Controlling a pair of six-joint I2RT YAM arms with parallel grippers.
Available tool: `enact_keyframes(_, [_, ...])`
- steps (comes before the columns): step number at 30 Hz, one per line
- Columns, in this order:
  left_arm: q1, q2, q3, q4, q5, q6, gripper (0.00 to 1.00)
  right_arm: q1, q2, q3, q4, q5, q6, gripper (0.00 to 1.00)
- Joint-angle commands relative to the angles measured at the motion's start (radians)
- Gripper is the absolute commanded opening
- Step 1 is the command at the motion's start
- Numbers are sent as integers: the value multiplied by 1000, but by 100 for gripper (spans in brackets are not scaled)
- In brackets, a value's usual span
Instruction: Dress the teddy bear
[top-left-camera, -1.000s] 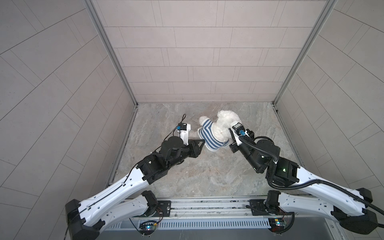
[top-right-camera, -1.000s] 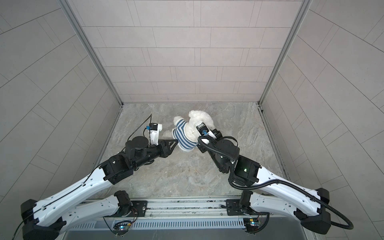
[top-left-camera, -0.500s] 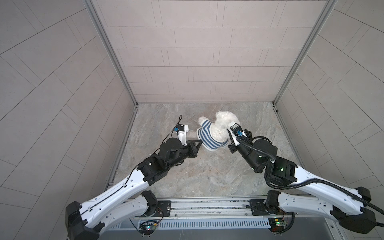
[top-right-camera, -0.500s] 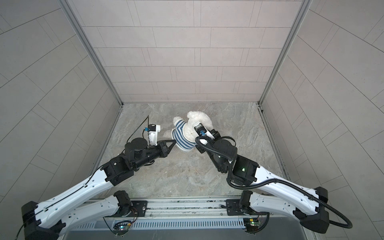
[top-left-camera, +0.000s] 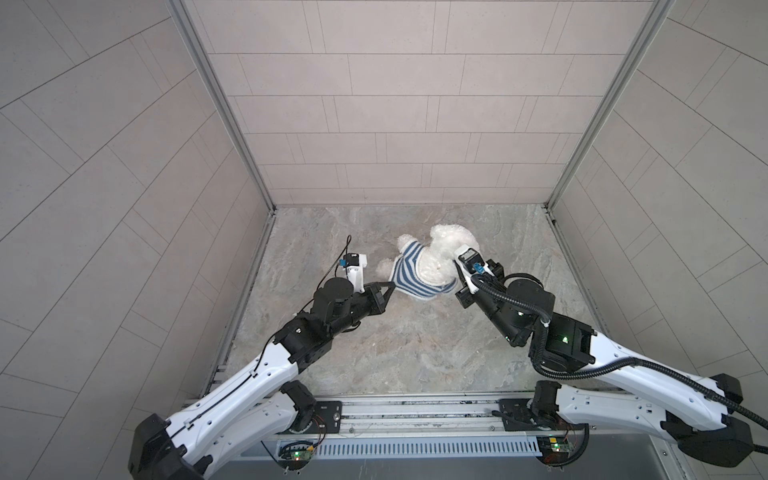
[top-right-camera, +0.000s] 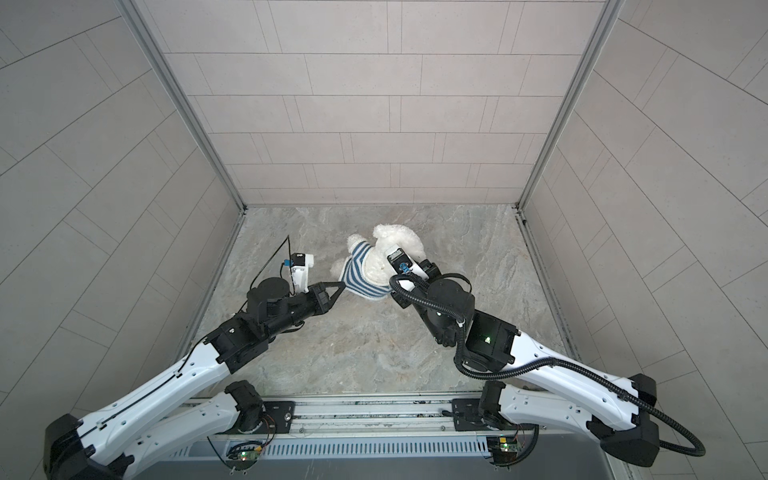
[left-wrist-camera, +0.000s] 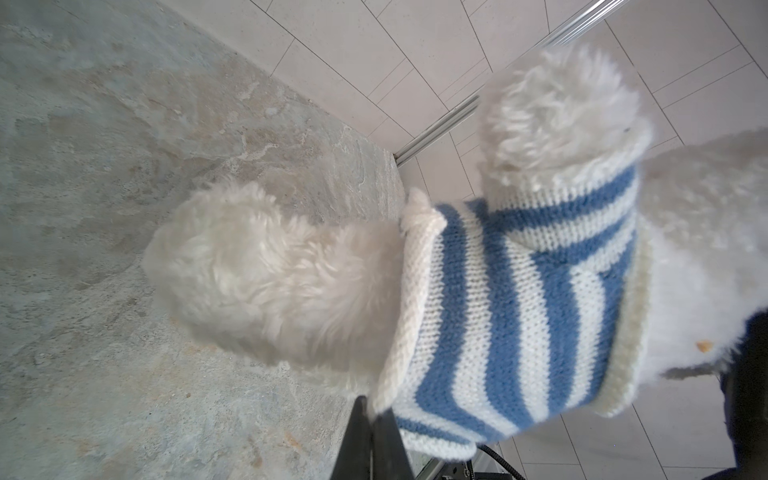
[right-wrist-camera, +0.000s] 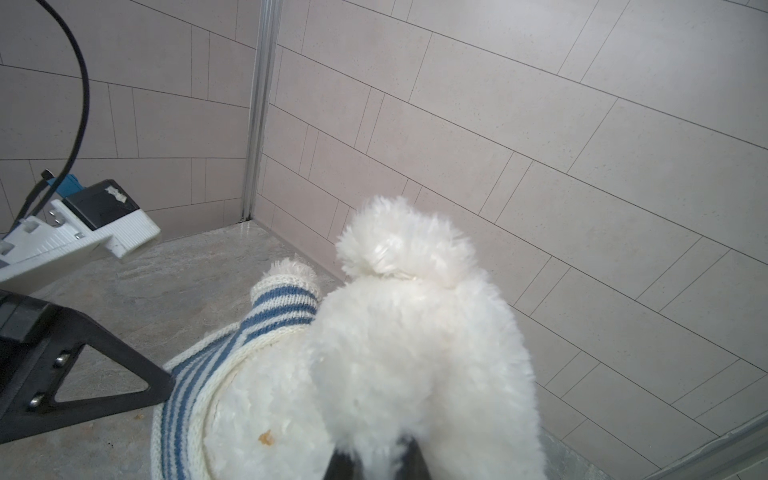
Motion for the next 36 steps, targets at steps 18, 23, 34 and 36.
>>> enact_keyframes(18, [1, -156, -13, 27, 94, 106, 49, -5, -3, 43, 68, 100, -10, 0])
enact_keyframes(23, [26, -158, 58, -104, 16, 83, 45, -6, -41, -25, 161, -89, -81, 0])
enact_keyframes(34, [32, -120, 58, 2, 130, -39, 40, -5, -62, -19, 136, -316, -249, 0])
enact_keyframes(36, [33, -125, 40, 11, 139, -63, 39, -6, -54, -19, 141, -316, -254, 0])
